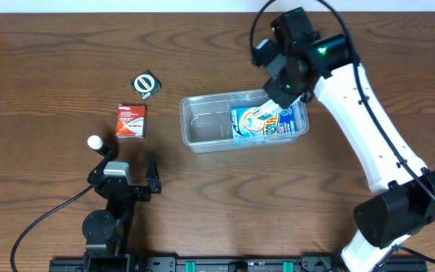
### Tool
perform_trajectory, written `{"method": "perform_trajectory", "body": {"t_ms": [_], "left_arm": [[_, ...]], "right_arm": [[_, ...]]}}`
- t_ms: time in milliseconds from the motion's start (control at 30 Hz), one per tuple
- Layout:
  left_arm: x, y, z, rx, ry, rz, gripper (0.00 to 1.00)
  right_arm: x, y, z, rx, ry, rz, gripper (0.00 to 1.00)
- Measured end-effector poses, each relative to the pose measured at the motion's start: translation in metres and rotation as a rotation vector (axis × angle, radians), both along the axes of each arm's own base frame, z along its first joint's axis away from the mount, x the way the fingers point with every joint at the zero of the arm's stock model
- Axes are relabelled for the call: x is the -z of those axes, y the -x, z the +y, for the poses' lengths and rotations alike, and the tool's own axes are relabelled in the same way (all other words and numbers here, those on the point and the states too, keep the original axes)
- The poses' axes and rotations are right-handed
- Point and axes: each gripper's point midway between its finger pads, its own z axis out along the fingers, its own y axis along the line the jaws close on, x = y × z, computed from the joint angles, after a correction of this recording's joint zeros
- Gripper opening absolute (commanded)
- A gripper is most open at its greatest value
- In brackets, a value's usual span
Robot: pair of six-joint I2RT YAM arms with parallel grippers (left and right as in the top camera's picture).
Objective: Pack container
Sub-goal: 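Carry the Panadol box into the container and lower it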
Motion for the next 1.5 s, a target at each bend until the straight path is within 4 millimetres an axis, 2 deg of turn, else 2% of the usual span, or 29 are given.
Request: {"method": "perform_trajectory", "body": {"t_ms": [233,433,567,800,967,1500], "left_arm": [[0.0,0.0,0.0,0.0,0.0,0.0,0.98],[0.0,0.0,0.0,0.0,0.0,0.0,0.98],[0.0,0.0,0.0,0.0,0.0,0.0,0.98],[0.0,0.0,0.0,0.0,0.0,0.0,0.98],[0.0,0.0,0.0,0.0,0.0,0.0,0.98],[0.0,0.0,0.0,0.0,0.0,0.0,0.98]], "right_arm": [[0.011,-0.009,-0.014,0.123,-0.023,0.032,0.23],[0.048,-0.015,-0.015,0.155,-0.004,0.117,0.19],[0.063,-0.018,-0.018,0.175,-0.003,0.149,0.19],[0.062,-0.023,-0.032,0.218,-0.015,0.149,0.2],[0.063,-0.024,-0.033,0.224,-0.017,0.151,0.21],[0.081,-0.008,-0.011,0.179,-0.041,0.246,0.2]]}}
